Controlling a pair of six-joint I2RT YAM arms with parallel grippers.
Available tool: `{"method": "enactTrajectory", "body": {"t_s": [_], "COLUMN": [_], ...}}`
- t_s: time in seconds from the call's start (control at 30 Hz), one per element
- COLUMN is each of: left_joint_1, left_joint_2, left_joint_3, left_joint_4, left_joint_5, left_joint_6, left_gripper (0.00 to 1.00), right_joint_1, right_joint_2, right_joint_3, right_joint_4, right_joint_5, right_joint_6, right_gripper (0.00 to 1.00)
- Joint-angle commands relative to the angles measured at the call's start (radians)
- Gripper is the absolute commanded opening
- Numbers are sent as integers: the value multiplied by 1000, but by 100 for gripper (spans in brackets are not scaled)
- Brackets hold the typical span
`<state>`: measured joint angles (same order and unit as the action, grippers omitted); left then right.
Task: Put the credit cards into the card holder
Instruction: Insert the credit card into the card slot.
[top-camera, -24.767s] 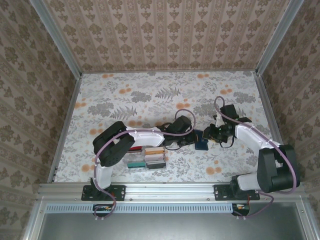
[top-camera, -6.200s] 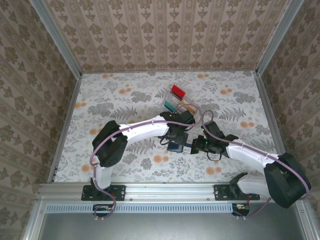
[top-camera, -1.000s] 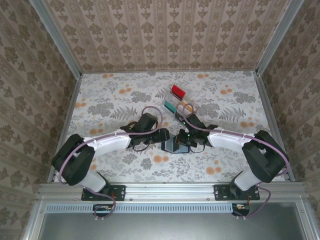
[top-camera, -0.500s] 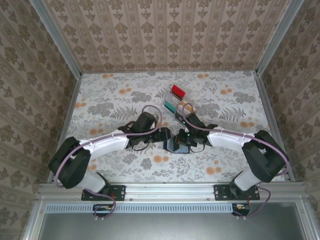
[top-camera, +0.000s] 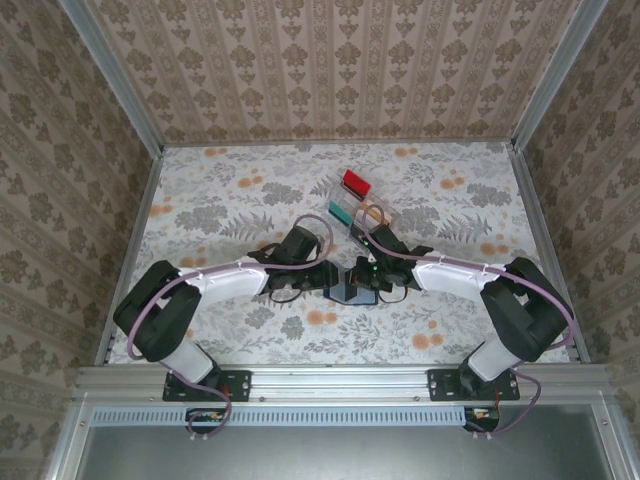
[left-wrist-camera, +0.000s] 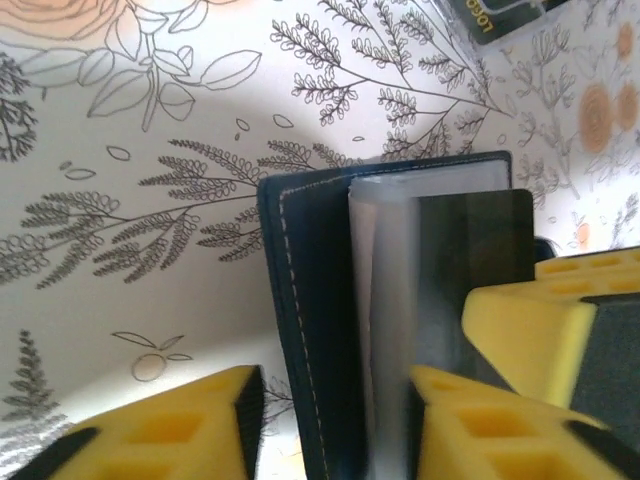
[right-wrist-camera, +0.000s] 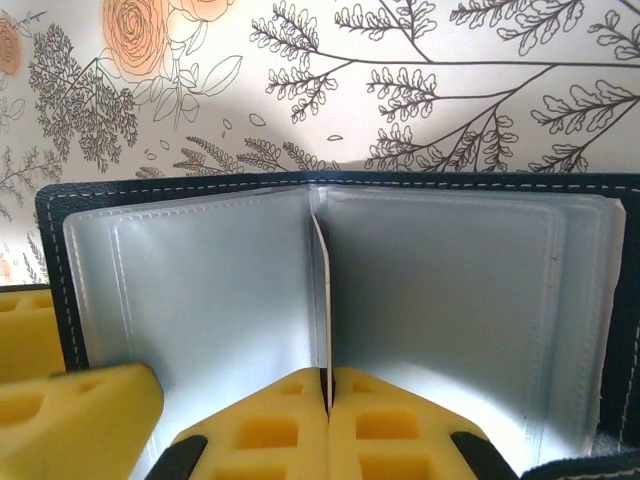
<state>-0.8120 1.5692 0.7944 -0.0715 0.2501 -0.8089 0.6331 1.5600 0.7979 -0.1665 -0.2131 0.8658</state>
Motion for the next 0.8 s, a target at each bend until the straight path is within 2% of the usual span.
{"method": "enactTrajectory", "body": {"t_s": [0.0, 0.1, 0.27, 0.53, 0.77], "left_joint_1": [1, 4, 4, 7, 7], "left_joint_2": [-3, -7, -6, -5, -3], "left_joint_3": [1, -3, -3, -1, -10], "left_joint_4": [-25, -31, -37, -56, -54], "left_joint_5": [-32, -37, -40, -47, -40], "left_joint_6": [8, 11, 19, 30, 31], "left_gripper": [28, 12, 0, 0, 0], "right_joint_1": [5, 5, -2, -55, -78], "right_joint_2": [-1, -32, -105, -163, -119], "right_joint_3": [24, 49, 78, 46, 36], "right_joint_4": [-82, -199, -361, -506, -506], "right_joint_5": [41, 133, 243, 335, 343], "right_joint_6": [-19, -53, -97, -110, -128], "right_gripper": [0, 0, 0, 0, 0]}}
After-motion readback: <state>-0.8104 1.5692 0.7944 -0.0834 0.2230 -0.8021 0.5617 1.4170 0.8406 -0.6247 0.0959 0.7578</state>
